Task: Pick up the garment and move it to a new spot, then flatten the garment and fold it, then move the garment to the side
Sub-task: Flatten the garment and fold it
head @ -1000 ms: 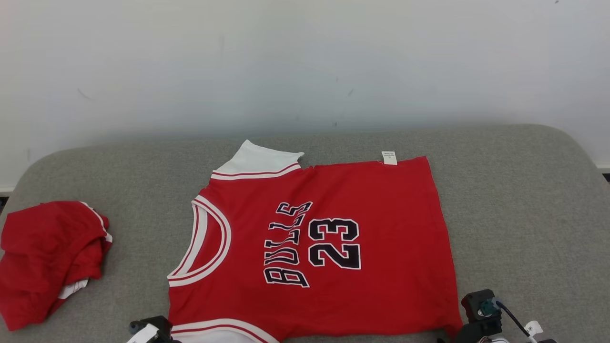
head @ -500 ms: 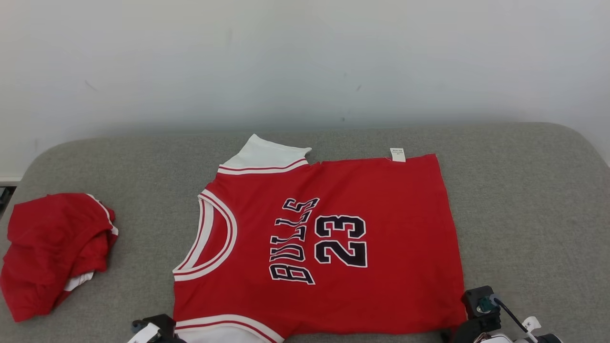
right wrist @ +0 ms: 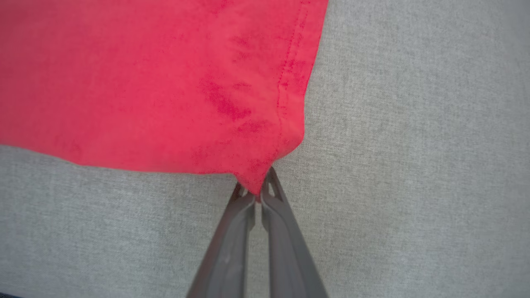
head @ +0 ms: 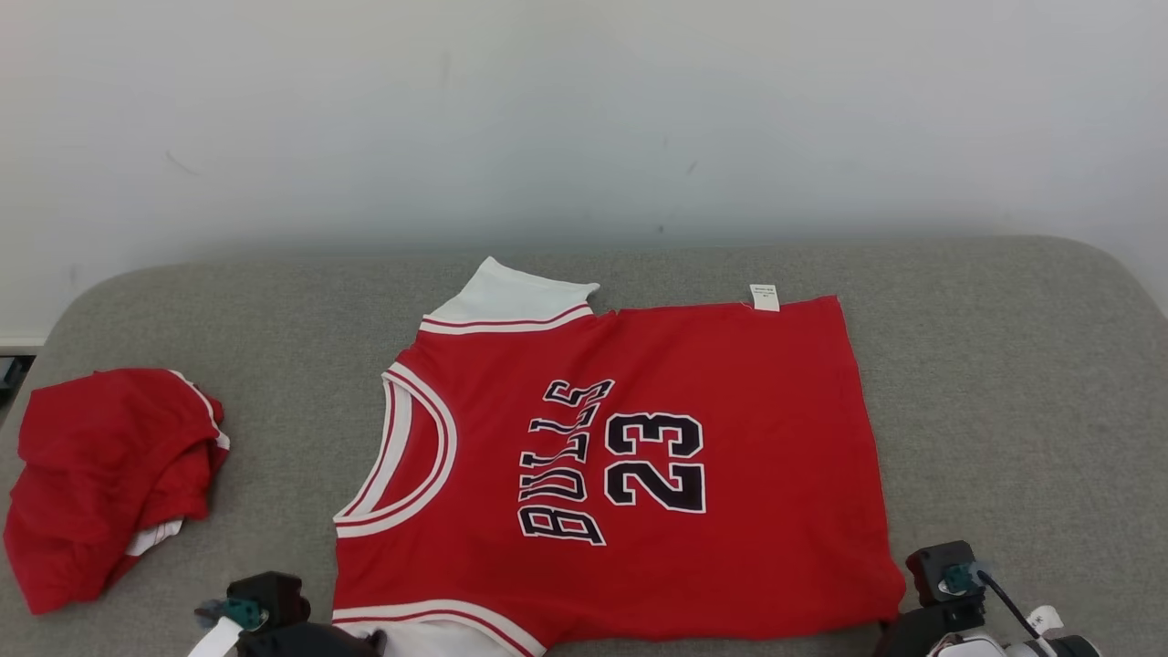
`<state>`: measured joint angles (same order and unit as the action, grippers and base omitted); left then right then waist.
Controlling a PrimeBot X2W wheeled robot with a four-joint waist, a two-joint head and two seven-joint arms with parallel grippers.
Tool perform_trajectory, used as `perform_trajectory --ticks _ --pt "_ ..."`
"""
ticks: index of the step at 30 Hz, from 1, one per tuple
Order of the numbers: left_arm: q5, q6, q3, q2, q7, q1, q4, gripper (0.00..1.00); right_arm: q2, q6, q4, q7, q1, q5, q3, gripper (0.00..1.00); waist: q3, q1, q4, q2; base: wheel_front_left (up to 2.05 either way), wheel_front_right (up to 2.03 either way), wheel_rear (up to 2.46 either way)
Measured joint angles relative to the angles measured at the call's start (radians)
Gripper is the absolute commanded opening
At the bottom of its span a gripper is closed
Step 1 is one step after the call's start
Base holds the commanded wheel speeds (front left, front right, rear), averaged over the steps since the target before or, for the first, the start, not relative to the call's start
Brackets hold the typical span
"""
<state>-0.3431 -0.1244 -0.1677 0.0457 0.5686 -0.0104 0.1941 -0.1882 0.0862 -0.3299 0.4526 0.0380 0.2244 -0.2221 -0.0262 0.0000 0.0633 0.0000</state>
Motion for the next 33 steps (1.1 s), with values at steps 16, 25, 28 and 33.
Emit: perform_trajectory --ticks 16,25,28,33 --pt "-0.063 -0.001 0.011 -0.002 -0.059 -0.096 -0.136 0.00 -0.035 -0.008 0.170 -0.030 0.088 0.001 0.014 0.00 -0.006 0.0000 -0.010 0.0000 0.00 0.00 0.00" --pt "-0.068 -0.002 0.055 -0.008 -0.058 -0.265 -0.015 0.00 -0.037 -0.043 0.098 0.032 0.188 0.004 0.001 0.00 0.030 0.0000 -0.026 0.0000 0.00 0.00 0.00" --pt "-0.050 -0.002 0.063 -0.008 -0.048 -0.319 0.026 0.00 -0.031 -0.055 0.072 0.042 0.239 0.012 -0.004 0.00 0.051 0.0001 -0.032 0.0000 0.00 0.00 0.00" --pt "-0.025 -0.002 0.063 -0.011 -0.036 -0.404 0.079 0.00 -0.019 -0.082 0.032 0.059 0.338 0.012 -0.024 0.00 0.094 0.0001 -0.043 0.0001 0.00 0.00 0.00"
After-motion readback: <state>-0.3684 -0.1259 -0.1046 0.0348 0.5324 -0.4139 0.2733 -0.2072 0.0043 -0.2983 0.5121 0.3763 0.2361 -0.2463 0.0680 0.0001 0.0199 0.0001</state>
